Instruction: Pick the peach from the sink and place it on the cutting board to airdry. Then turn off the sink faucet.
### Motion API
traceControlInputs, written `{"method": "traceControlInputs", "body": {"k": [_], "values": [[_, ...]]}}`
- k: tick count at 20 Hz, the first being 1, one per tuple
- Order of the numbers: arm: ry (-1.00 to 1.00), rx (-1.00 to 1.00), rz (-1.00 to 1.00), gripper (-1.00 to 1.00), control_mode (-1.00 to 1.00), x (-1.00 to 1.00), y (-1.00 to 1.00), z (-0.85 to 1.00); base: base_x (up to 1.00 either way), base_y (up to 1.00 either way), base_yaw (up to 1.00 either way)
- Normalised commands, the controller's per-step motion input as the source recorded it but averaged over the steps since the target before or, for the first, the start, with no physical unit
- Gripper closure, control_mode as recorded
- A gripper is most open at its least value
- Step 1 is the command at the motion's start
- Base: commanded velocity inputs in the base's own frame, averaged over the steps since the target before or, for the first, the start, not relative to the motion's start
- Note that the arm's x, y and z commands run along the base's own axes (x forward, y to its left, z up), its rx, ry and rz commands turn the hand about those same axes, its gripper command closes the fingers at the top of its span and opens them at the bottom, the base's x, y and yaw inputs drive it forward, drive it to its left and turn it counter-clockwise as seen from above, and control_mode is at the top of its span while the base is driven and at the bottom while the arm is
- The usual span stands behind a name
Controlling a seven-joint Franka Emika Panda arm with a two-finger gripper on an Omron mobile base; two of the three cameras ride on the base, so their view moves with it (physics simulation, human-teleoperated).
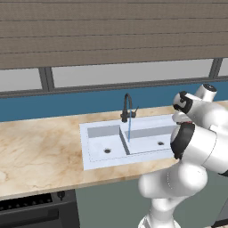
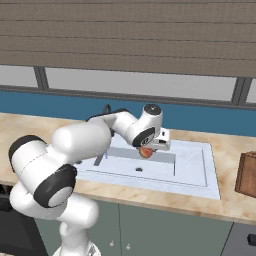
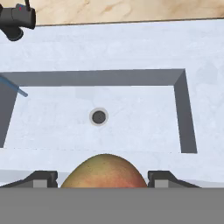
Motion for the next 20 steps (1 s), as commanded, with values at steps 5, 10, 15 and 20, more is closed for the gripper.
{"method": "traceControlInputs", "body": {"k": [5,10,15,20], "values": [[-0.03,-0.03,0.00,1.00,-1.00,-0.49,0.29,0.41,0.00,0.00,0.00],[-0.05,-0.03,0.00,1.00,-1.00,-0.54,0.34,0.37,0.00,0.00,0.00],[-0.05,0.00,0.00,1.00,-1.00,-0.70,0.21,0.32,0.00,0.00,0.00],[-0.04,0.00,-0.03,1.00,-1.00,-0.69,0.18,0.26,0.00,0.00,0.00]]}}
